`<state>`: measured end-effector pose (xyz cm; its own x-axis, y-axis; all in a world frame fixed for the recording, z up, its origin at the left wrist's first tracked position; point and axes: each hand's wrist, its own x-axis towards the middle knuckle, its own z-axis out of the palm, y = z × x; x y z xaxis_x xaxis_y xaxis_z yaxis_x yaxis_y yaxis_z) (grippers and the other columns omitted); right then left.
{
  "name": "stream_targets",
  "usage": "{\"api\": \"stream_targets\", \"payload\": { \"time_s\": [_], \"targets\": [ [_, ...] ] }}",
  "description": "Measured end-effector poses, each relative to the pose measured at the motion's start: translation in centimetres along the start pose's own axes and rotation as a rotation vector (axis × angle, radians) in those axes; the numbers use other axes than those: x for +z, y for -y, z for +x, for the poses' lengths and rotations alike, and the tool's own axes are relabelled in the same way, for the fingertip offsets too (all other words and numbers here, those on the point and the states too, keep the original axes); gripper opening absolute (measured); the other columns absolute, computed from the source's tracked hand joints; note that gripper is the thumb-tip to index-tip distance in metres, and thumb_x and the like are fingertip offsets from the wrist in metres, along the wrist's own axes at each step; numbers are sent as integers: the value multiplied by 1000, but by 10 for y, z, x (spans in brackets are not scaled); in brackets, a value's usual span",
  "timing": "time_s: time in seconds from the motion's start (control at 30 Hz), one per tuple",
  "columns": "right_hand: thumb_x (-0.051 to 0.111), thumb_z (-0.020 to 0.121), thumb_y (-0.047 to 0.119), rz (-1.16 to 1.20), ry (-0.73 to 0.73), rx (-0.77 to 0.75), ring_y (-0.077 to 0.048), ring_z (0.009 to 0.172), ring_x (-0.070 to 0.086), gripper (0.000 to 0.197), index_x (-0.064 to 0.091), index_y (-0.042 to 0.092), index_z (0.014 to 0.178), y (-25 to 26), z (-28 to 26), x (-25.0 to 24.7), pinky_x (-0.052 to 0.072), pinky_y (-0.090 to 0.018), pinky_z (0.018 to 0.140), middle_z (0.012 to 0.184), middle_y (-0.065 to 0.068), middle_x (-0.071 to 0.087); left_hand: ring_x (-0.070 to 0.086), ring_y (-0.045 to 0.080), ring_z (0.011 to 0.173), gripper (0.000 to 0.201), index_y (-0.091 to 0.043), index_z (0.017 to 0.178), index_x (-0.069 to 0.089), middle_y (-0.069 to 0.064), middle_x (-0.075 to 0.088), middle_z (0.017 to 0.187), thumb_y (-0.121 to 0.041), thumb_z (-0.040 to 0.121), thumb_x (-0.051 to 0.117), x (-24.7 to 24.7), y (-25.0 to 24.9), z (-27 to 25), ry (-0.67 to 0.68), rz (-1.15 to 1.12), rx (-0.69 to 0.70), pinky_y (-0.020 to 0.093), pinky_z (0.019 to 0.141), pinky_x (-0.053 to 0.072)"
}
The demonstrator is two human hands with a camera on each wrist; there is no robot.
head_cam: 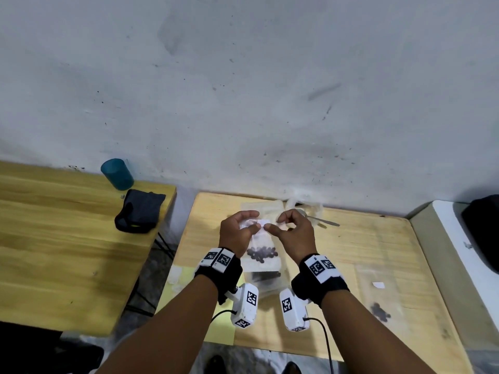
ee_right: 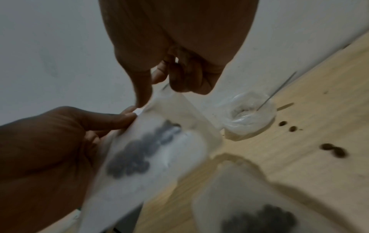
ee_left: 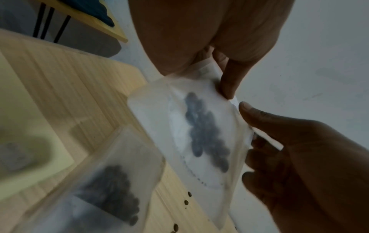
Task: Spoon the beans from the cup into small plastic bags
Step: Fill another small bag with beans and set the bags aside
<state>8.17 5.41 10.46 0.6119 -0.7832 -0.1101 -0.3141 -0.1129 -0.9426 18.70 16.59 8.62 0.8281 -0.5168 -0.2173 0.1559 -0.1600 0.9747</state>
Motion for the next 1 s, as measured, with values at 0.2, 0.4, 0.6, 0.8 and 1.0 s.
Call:
{"api": "stream_targets", "payload": {
  "time_s": [0.2,0.4,0.6,0.8,1.0],
  "targets": [
    [75,70,0,-19,143,194,-9,59,54,16,67,13,75,-35,-9,-46,41,-15,53,71,0,59,66,25,102,27,-24,93,72,7,71,105,-13,68,76,44,3,-4,45,-106,-95,38,93,53],
    [70,72,-6,-8,-41,278,-22,69,59,18,70,11,77,-73,-7,-118,48,-26,62,76,-10,67,61,20,101,25,-21,97,72,6,68,106,-3,79,70,112,25,-23,170,45,-138,36,89,50],
    [77,68,13,-260,-131,432,-19,84,61,25,70,23,91,-131,-22,-196,45,-25,71,98,-1,66,60,22,91,37,-13,118,63,9,57,117,1,84,65,203,56,-53,374,48,-372,27,61,51],
    [82,67,24,-453,-134,591,-26,102,59,46,65,21,109,-179,-46,-256,42,-28,76,114,-4,54,57,25,109,53,-16,136,49,7,48,137,-3,86,63,283,91,-89,564,189,-480,35,79,54],
    [82,72,32,-524,-35,589,-30,109,60,49,64,21,116,-210,-51,-265,50,-35,86,125,-9,52,51,26,124,55,-23,135,51,0,45,143,-16,82,68,302,110,-103,571,356,-490,44,101,47]
  ]
}}
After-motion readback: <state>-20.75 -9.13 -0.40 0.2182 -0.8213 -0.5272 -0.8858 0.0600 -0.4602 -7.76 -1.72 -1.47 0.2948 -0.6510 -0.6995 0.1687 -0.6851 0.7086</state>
